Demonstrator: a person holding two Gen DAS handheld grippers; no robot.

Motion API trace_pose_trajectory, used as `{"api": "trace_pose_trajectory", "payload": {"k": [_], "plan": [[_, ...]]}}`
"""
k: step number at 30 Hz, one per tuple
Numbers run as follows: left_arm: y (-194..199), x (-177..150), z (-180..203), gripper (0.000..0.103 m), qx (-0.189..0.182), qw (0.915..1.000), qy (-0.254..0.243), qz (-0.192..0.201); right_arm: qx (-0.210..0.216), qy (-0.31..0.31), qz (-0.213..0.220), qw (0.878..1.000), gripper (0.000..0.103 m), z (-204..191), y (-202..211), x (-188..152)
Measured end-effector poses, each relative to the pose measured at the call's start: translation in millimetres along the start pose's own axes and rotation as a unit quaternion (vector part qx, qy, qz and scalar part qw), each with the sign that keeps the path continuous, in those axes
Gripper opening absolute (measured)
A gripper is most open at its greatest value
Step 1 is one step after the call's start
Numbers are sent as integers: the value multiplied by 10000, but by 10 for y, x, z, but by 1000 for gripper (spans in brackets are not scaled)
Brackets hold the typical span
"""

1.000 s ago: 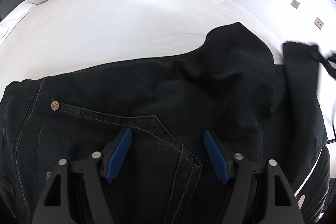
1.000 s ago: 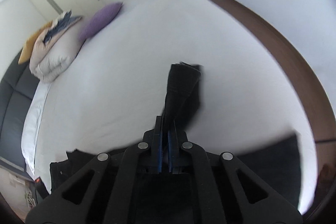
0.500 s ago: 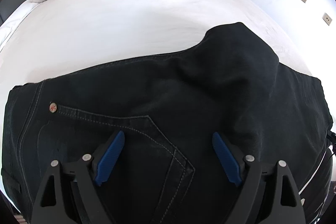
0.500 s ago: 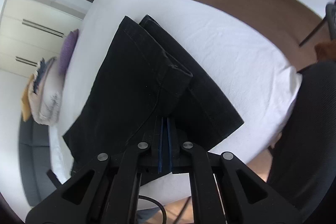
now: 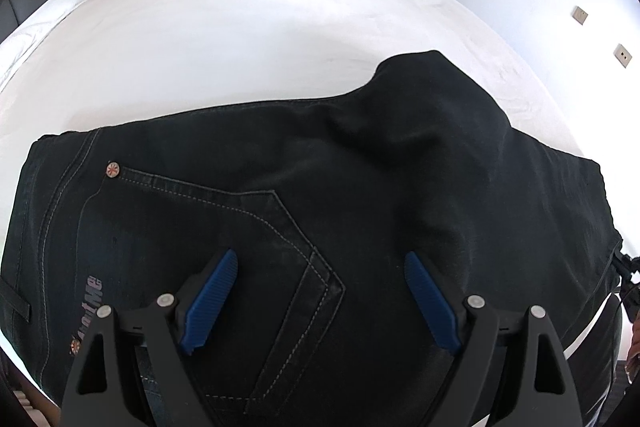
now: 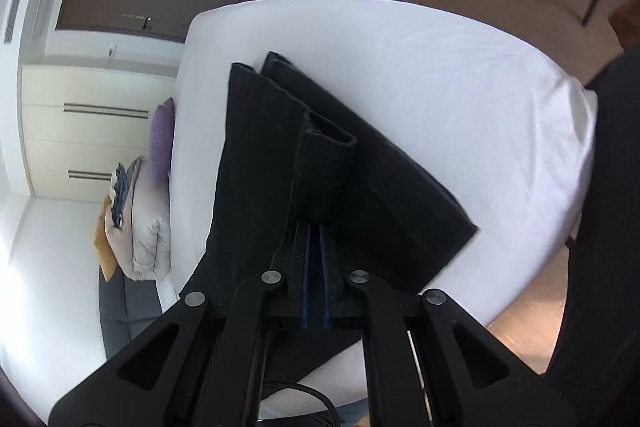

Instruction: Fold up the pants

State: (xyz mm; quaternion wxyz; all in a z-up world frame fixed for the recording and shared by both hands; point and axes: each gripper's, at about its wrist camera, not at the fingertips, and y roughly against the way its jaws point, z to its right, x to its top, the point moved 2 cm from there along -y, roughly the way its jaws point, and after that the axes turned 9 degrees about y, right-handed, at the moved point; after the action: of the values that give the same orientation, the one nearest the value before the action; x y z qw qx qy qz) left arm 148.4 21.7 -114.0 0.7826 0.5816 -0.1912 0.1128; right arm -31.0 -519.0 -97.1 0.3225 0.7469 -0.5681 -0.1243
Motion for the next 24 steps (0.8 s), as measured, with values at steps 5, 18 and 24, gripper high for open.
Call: {"api": "trace_pose_trajectory", "payload": {"k": [5, 18, 24], "plan": [[11, -120, -20, 87, 21, 10000, -35, 29, 315, -11, 185, 9993, 70, 32, 93, -39], [33, -204, -35, 89, 1, 10000, -1, 53, 636, -38, 157, 9978, 57, -80, -8, -59], [31, -187, -16, 89, -10, 10000, 11, 57, 440, -123, 205, 9987, 7, -12, -220, 67]]}}
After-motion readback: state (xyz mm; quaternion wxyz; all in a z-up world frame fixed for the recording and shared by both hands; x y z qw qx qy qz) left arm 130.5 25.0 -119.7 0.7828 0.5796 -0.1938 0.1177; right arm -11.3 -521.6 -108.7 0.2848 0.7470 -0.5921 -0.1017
